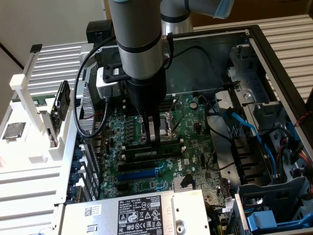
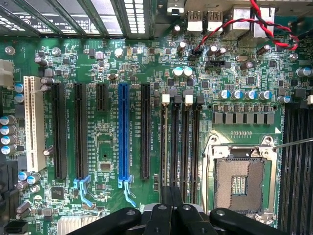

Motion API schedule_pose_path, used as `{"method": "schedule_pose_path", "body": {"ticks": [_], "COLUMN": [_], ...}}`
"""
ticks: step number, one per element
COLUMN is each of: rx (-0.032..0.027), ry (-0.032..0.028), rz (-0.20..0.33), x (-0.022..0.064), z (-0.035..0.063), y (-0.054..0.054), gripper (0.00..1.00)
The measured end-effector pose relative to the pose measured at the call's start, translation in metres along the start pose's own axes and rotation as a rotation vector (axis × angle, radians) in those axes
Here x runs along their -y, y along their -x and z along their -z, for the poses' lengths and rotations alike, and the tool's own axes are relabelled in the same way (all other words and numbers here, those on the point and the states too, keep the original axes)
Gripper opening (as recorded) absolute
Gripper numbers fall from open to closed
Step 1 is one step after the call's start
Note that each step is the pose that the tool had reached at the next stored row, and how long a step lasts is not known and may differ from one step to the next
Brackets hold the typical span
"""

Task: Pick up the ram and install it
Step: 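Press down the ram until it locks into place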

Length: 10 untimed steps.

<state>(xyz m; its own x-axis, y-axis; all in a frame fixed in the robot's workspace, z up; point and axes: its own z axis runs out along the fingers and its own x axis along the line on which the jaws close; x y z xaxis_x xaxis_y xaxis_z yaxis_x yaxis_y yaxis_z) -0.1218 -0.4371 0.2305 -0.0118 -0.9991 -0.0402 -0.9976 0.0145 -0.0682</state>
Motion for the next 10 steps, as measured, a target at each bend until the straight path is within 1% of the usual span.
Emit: {"method": "schedule_pose_path", "body": {"ticks": [10], "rx": [0.0052], "ry": [0.0002], "rz": [0.000], "x": [0.0000], "z": [-0.0005], "y": [-0.0001], "gripper": [0.10]}}
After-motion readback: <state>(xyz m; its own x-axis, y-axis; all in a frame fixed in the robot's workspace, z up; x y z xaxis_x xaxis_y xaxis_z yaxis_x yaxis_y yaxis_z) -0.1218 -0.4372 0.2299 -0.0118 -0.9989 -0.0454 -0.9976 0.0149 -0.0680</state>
